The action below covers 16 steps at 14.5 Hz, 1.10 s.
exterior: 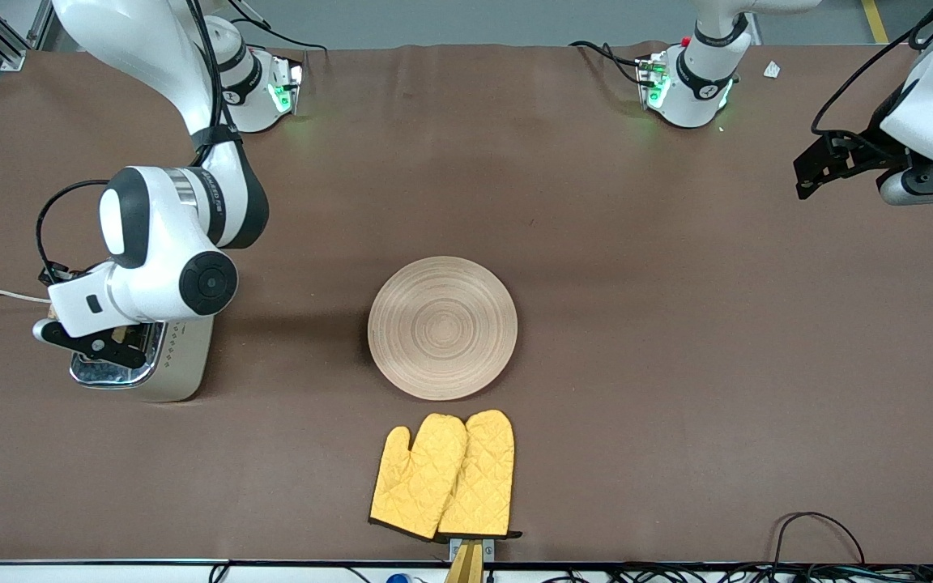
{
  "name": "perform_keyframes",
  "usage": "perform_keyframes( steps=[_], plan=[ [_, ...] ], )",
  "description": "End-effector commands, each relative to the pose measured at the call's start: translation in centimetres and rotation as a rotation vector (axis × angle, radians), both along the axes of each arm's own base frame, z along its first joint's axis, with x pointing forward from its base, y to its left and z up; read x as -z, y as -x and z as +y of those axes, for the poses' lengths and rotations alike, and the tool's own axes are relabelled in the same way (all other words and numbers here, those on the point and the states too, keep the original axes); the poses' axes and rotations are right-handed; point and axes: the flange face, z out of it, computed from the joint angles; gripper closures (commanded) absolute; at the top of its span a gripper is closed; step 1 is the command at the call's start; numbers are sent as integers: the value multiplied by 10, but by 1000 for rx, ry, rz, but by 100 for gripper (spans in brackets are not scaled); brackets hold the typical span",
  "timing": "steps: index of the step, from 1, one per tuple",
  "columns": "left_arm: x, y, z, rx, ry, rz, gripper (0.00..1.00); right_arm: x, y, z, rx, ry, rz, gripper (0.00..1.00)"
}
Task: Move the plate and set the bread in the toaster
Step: 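Lower the bread slice into the toaster slot with the right gripper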
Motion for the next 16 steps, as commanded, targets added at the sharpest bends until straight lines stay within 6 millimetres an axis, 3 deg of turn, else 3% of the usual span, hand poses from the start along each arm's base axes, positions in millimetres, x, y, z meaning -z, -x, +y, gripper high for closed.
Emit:
perform_keyframes(
  steps=[1,7,16],
  plan=[
    [-5,-4,2,17,-3,-12,0,3,22,-5,-6,-21,-23,100],
    [-5,-4,2,17,-3,-12,0,19,29,-8,3,-9,0,100],
    [-6,-4,2,17,-3,-13,0,27,31,0,-4,-10,12,100]
  ],
)
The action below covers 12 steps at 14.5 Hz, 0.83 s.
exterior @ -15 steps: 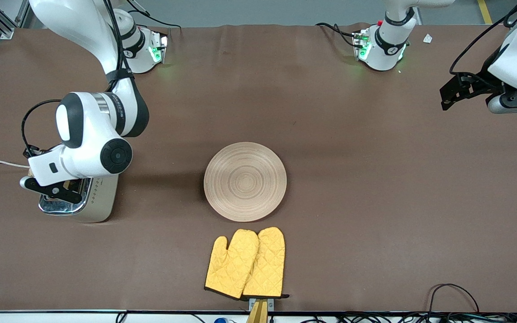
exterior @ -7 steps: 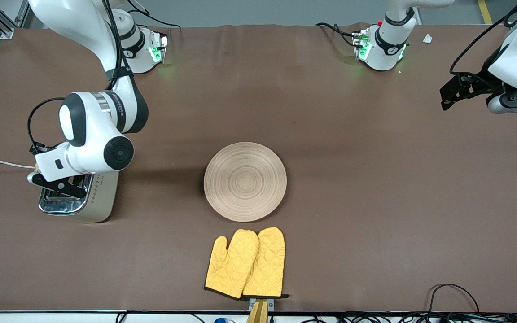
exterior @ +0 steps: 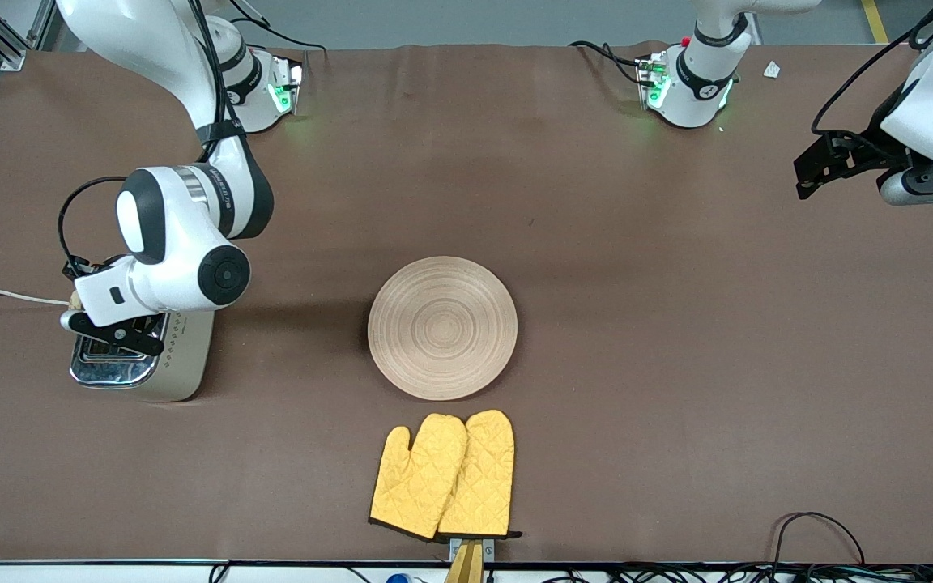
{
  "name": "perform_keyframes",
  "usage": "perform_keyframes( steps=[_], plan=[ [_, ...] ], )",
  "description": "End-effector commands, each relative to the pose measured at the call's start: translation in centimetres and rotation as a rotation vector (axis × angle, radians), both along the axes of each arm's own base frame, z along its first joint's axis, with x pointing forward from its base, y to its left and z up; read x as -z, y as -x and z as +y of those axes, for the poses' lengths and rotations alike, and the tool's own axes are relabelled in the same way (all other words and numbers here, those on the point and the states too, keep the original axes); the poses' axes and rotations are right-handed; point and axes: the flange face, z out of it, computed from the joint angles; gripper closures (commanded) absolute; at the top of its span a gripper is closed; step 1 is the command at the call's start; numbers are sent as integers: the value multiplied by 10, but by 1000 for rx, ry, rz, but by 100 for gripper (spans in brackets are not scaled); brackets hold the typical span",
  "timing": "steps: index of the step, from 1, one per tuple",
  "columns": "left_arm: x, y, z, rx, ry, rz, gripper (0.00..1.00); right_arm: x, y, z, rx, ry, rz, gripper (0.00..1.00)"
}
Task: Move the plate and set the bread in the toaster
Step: 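Lower the bread slice into the toaster slot with the right gripper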
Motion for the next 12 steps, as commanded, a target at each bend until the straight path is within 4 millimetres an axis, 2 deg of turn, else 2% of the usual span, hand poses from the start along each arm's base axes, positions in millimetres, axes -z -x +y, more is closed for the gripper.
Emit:
perform_keyframes(
  steps=[1,4,8,12],
  plan=[
    [-5,-4,2,17,-3,-11,0,-2,11,2,1,-16,-13,100],
    [-5,-4,2,17,-3,-11,0,10,22,16,-18,-15,19,100],
    [-5,-4,2,17,-3,-11,0,11,25,22,-13,-16,16,100],
    [-5,-4,2,17,-3,-11,0,10,38,25,-20,-19,22,100]
  ],
)
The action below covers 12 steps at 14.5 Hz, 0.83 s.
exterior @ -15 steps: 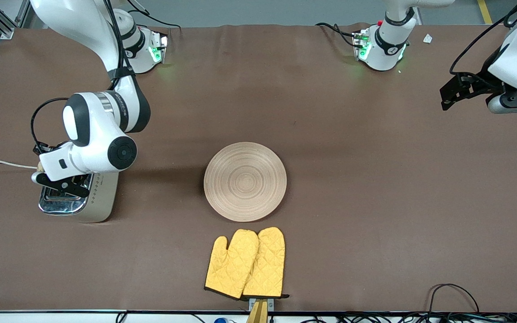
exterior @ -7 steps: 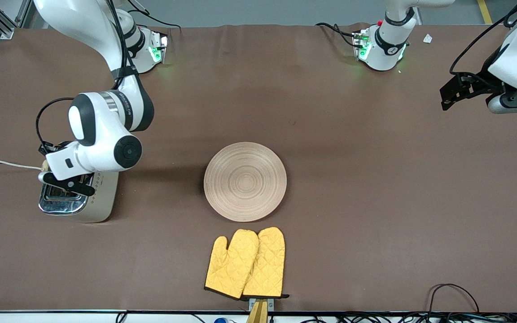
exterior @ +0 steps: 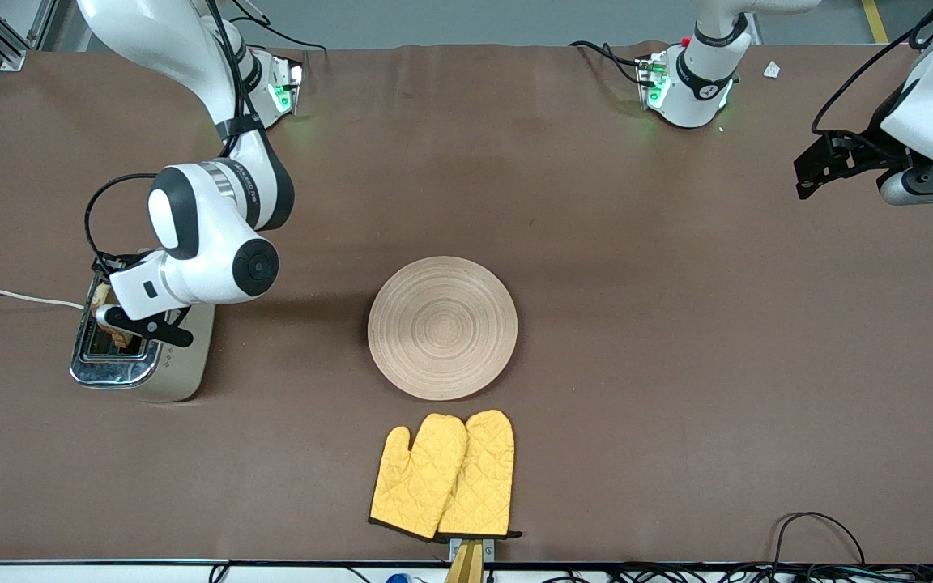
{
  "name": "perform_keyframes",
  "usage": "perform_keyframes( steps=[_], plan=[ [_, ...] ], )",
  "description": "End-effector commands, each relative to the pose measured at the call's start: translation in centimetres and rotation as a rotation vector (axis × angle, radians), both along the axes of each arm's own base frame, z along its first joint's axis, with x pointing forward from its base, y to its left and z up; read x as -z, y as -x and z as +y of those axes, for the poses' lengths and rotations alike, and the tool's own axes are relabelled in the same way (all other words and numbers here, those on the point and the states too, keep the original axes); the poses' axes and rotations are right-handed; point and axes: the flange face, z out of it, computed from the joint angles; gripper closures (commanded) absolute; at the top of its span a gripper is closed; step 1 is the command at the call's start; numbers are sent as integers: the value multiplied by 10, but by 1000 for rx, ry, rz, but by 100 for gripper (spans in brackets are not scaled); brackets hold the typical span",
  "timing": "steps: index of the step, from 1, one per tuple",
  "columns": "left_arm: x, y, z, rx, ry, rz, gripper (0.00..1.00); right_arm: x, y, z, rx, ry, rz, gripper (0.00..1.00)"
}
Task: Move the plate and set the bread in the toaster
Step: 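Lower the bread slice into the toaster slot with the right gripper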
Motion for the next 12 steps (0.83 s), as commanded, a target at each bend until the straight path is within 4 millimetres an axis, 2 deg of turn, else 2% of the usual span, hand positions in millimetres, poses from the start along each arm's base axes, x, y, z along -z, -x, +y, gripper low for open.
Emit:
perform_keyframes(
  steps=[1,5,12],
  plan=[
    [-5,-3,2,17,-3,-11,0,-7,22,-3,17,-26,-3,100],
    [-5,-3,2,17,-3,-11,0,-4,27,-5,22,-20,13,100],
    [-5,-4,2,17,-5,-12,0,-1,9,-9,-38,-61,-42,100]
  ],
)
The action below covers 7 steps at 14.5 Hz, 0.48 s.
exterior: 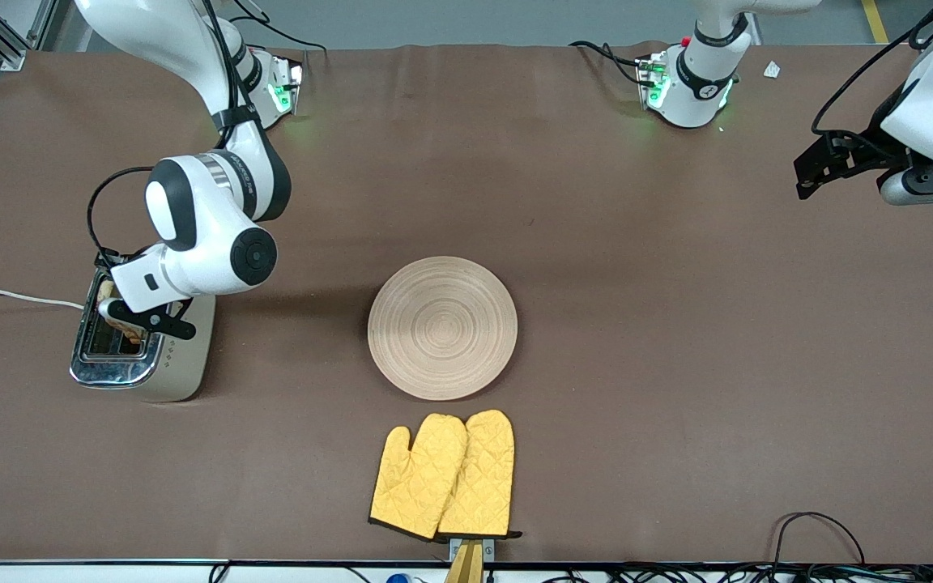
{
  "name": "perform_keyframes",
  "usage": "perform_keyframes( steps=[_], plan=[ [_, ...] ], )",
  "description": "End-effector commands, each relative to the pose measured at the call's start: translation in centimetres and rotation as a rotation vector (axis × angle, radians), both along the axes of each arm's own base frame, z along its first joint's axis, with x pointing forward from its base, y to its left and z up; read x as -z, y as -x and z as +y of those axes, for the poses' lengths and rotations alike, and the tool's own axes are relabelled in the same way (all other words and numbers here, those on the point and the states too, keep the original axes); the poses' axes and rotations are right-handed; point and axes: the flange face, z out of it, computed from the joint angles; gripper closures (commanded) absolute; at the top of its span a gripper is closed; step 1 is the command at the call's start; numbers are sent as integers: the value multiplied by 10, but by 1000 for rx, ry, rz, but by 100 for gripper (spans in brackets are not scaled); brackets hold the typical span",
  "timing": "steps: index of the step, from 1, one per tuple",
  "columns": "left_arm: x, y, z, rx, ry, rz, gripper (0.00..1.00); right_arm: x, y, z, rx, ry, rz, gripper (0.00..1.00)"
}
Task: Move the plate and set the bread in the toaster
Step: 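Lower the bread slice into the toaster slot with the right gripper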
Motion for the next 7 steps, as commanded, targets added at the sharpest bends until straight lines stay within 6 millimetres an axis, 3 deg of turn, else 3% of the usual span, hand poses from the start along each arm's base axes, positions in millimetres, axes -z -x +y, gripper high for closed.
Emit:
perform_keyframes(
  steps=[1,4,7],
  plan=[
    [-5,-4,2,17,-5,-13,0,-4,-2,-13,-6,-39,-44,100],
    [-5,-3,2,17,-3,-11,0,17,-10,-28,-7,-58,-44,100],
    [-5,-4,2,17,-5,-11,0,24,-13,-31,-13,-69,-48,100]
  ],
)
